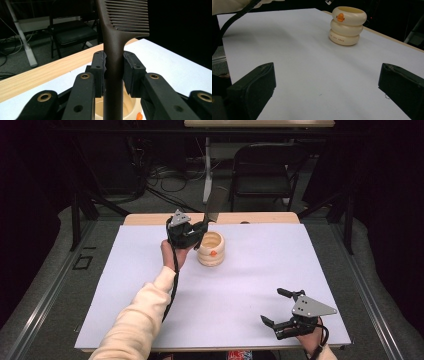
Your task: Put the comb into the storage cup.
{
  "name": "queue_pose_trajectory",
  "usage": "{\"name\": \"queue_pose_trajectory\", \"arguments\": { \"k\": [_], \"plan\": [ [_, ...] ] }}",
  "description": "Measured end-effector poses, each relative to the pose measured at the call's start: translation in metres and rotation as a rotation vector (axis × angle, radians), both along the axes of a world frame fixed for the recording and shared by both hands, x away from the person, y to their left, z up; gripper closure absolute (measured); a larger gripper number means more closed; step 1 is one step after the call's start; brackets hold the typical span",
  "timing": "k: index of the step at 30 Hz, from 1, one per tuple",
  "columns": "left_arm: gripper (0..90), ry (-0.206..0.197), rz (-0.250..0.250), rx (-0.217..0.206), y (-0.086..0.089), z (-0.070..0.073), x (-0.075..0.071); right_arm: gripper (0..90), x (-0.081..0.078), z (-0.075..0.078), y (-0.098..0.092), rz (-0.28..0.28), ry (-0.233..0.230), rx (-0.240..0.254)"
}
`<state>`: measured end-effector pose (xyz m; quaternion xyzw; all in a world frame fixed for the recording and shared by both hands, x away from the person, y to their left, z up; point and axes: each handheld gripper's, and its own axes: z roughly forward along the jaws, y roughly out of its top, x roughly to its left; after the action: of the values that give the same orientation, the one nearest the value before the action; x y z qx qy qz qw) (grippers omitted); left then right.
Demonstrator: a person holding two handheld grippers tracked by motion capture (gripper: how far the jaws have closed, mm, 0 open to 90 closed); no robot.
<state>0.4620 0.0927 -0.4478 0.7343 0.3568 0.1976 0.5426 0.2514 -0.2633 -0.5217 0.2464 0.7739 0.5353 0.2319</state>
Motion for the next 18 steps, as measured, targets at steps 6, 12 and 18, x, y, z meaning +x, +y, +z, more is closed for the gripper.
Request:
{"name": "queue_pose_trajectory", "arguments": {
  "k": [6,12,18],
  "plan": [
    [72.4,-0.011,0.002,-0.007,-0.0028,0.0018,0.0017,0.6,0.0,0.0,0.0,0.0,0.0,-0.001],
    [72.4,-0.023,0.003,-0.017,-0.0055,0.004,0.0036,0.5,0.0001,0.0,0.0,0.001,-0.001,0.0],
    [72.4,-0.033,0.005,-0.035,-0.0087,0.0049,0.007,0.5,-0.0001,0.0,0.0001,0.001,0.001,-0.003]
  ]
}}
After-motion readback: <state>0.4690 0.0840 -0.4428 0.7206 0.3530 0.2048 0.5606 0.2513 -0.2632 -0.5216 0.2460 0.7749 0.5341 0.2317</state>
